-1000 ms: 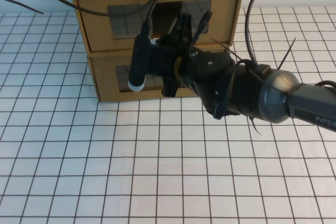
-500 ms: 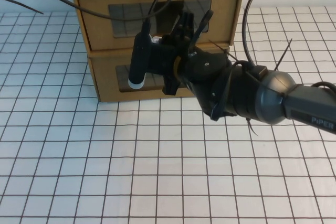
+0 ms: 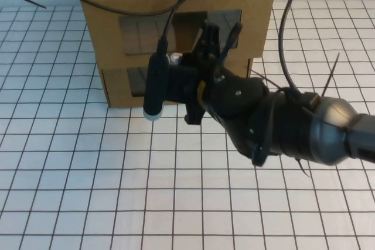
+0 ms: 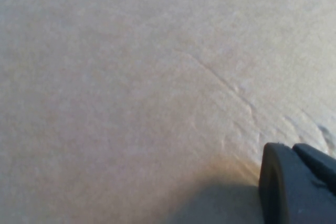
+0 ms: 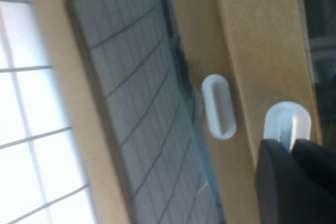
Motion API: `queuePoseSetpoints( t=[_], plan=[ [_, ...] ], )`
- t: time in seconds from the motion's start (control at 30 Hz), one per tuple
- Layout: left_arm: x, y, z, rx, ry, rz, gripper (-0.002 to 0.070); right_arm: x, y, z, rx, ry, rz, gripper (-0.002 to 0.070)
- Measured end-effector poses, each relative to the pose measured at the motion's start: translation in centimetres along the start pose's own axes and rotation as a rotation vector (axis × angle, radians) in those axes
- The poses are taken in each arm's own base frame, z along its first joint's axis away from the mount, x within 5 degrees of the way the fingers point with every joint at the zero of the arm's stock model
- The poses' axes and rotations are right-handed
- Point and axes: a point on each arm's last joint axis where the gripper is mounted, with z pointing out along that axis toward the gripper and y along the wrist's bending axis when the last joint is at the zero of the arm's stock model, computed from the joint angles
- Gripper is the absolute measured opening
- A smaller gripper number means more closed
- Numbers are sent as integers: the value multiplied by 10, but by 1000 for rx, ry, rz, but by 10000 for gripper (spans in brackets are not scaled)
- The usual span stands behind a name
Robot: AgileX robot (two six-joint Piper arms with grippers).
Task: Open the shoe box
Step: 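Pull the top drawer of the cardboard box fully open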
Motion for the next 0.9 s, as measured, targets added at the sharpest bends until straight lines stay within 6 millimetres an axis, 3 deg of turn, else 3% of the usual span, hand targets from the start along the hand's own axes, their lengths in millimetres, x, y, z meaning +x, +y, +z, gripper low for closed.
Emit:
queuePoseSetpoints(
  t=[0.2, 0.6, 0.9],
  plan=[
    [0, 0, 0, 1, 1, -10, -2, -3, 10, -35, -17, -11, 49, 8],
    [0, -1, -1, 4, 3, -22, -2, -10, 43, -123, -66, -57, 111, 7],
    [0, -1, -1, 4, 3, -28, -2, -7, 55, -139, -129, -22, 190, 17]
  ],
)
